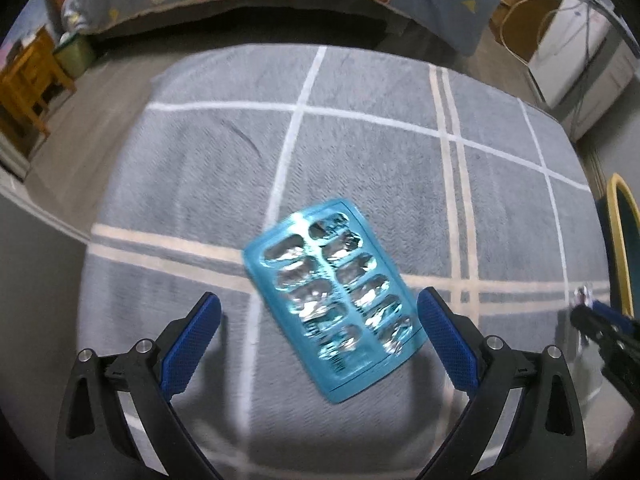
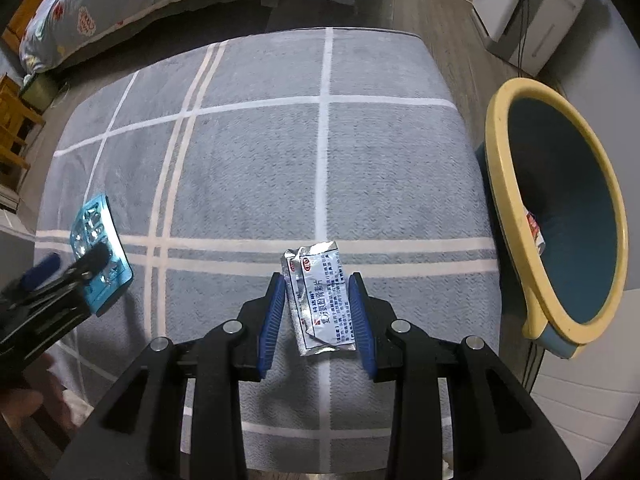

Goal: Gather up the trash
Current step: 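Grasp the silver sachet with the right tool while the left tool grasps the blue blister, then carry the blister and sachet over the bin with both tools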

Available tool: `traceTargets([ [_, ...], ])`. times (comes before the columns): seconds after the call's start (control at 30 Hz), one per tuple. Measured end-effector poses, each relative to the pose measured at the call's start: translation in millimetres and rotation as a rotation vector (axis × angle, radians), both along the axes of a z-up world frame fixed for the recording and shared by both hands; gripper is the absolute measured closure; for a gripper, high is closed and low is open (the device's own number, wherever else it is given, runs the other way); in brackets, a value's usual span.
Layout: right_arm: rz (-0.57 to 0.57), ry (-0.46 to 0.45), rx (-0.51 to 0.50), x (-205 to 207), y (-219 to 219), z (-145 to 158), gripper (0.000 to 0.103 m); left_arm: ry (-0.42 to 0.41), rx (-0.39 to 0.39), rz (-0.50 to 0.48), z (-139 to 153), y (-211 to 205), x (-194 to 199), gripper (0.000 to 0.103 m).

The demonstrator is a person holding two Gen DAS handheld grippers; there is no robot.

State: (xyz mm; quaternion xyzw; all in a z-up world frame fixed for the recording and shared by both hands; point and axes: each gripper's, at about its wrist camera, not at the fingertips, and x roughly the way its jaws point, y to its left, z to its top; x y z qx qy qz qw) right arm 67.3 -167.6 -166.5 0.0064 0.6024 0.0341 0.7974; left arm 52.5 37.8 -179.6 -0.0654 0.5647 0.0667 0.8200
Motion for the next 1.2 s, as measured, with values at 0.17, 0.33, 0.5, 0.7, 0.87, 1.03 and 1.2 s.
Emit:
traceTargets([
  [0.17,0.000,0.002,0.012,-1,-10,3,0.070,0.008,0.049,-0.008,-9,-14,5,0.005],
  [0.33,-0.004,0.007,0.032,-2,-5,3,0.070,-0.007,0.078,-0.027,-9,-16,2,0.006],
  [0.5,0.011,0.003,0.042,0,2,4,0.070,-0.017,0.078,-0.029,-3,-6,1,0.024],
  [0.7,0.026,-0.007,0.046,-1,7,8,0.070,-0.011,0.077,-0.035,3,2,-1,0.031],
  [0.87,0.039,-0.024,0.043,-1,12,13,0.070,-0.051,0.095,-0.049,21,8,-5,0.031],
  [1.03,0.035,-0.042,0.054,0,13,19,0.070,-0.097,0.096,-0.048,46,16,-10,0.031],
  [1.2,0.029,-0.079,0.082,0,11,35,0.070,-0.160,0.079,-0.056,80,15,-15,0.031],
])
